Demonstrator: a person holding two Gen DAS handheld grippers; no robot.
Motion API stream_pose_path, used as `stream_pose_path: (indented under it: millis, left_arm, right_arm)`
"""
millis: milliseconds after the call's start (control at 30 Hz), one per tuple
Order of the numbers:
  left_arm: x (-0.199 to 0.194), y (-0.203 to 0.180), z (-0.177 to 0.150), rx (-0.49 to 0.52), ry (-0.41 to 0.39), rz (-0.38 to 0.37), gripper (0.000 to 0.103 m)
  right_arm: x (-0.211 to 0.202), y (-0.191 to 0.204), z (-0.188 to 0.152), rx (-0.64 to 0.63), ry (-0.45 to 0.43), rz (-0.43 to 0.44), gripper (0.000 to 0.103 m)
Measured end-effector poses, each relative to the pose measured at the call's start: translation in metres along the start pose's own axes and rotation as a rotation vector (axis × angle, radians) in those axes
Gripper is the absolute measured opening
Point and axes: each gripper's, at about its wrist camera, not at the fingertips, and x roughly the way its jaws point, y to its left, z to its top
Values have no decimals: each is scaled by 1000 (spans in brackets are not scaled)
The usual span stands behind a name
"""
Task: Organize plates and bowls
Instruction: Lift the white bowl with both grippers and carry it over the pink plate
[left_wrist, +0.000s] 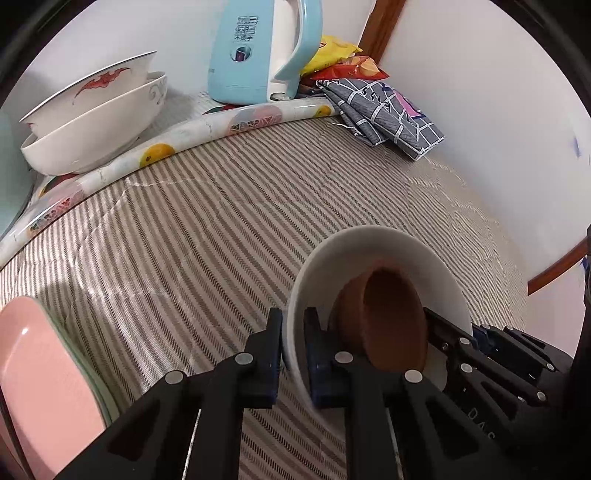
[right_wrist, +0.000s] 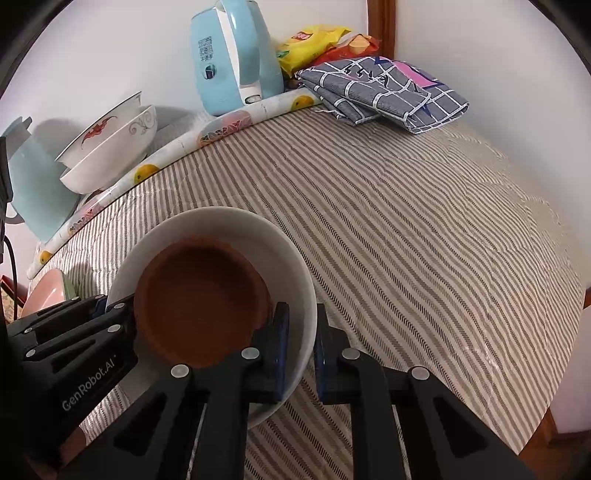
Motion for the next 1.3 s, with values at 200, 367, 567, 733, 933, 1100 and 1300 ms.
stream_pose_path:
  millis: [200,367,567,733,933,1100,1300]
  left_arm:
    - [-10,9,-8,-17,-5,9,12]
    - [-22,15,-14,-29,-13,11,12]
    - [-32,18,-20,-41,-25,11,12]
    - [-41,22,-24,-50,-38,4,12]
    - [-53,27,-26,-53,-52,0,12]
    - [-64,34,-28,-59,-66,0,12]
    - [-79,40,-32,-64,-84,2,12]
  right_arm:
    - [-4,9,-6,-4,2,15,12]
    - [-13,18,-10,-17,-9,17,11]
    - [-23,26,-16,-25,-14,17,11]
    - [-32,32,-17,-37,-26,9,11]
    - [-43,39,-18,-45,-39,7,11]
    - [-51,48,-20,-58,-49,7,11]
    - [-62,58,-22,-68,-66,9,11]
